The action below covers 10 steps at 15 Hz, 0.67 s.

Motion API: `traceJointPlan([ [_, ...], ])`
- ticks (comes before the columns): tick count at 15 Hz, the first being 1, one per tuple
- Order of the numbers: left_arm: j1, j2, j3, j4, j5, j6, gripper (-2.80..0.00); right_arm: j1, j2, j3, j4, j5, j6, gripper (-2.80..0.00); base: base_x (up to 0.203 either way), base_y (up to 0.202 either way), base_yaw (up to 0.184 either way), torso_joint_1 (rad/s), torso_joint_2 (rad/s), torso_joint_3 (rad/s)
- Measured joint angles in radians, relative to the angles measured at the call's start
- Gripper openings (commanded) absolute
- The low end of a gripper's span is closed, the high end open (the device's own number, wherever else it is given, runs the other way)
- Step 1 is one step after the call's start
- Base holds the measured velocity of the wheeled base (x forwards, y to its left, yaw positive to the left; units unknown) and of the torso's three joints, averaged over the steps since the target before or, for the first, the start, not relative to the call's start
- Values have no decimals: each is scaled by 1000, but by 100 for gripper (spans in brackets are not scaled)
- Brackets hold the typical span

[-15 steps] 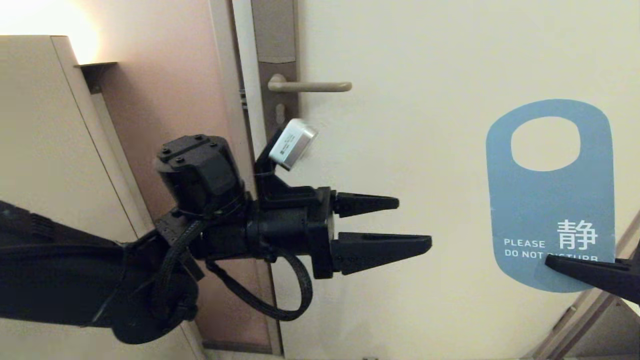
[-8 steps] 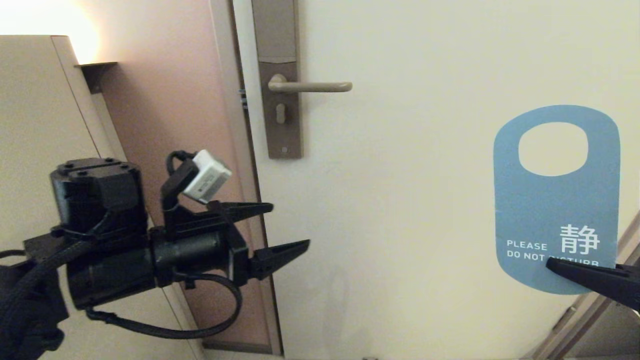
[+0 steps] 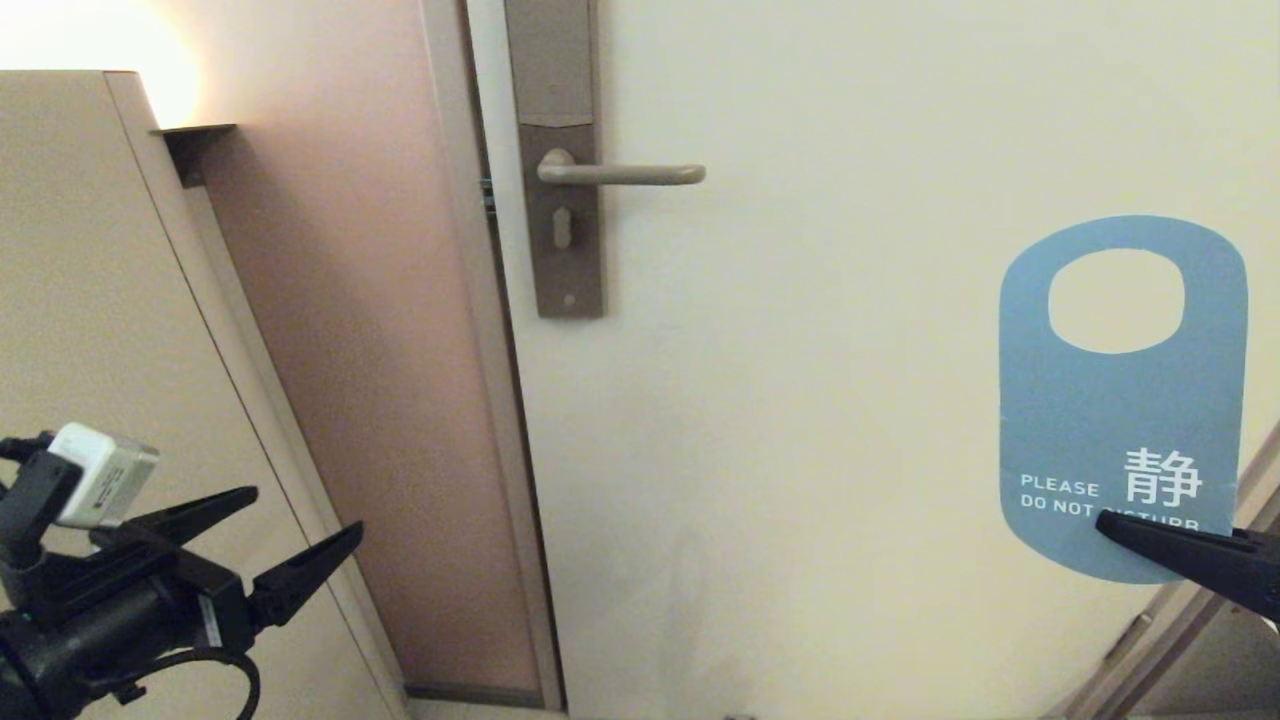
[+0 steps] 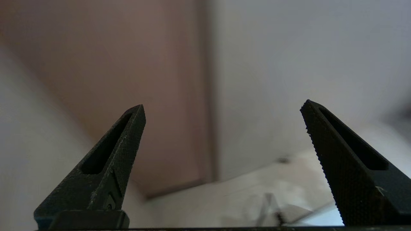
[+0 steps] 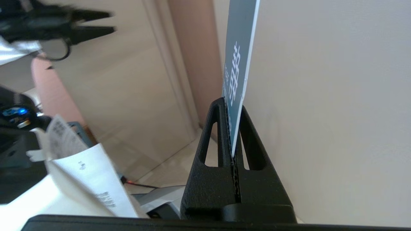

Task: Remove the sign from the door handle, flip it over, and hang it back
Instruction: Hang the sign back with the other side facing out

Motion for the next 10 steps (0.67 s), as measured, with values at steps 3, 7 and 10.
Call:
traceJointPlan([
  [3, 34, -95, 98, 2, 34, -2, 0, 0, -8, 10, 0, -45, 1, -280, 0, 0, 0, 0, 0, 0],
  [7, 69, -217, 178, 71, 114, -56, 0, 0, -21, 25, 0, -53, 0, -280, 0, 0, 0, 0, 0, 0],
  [10, 93, -309, 185, 172, 157, -68, 0, -1, -25, 29, 0, -54, 0, -280, 0, 0, 0, 0, 0, 0],
])
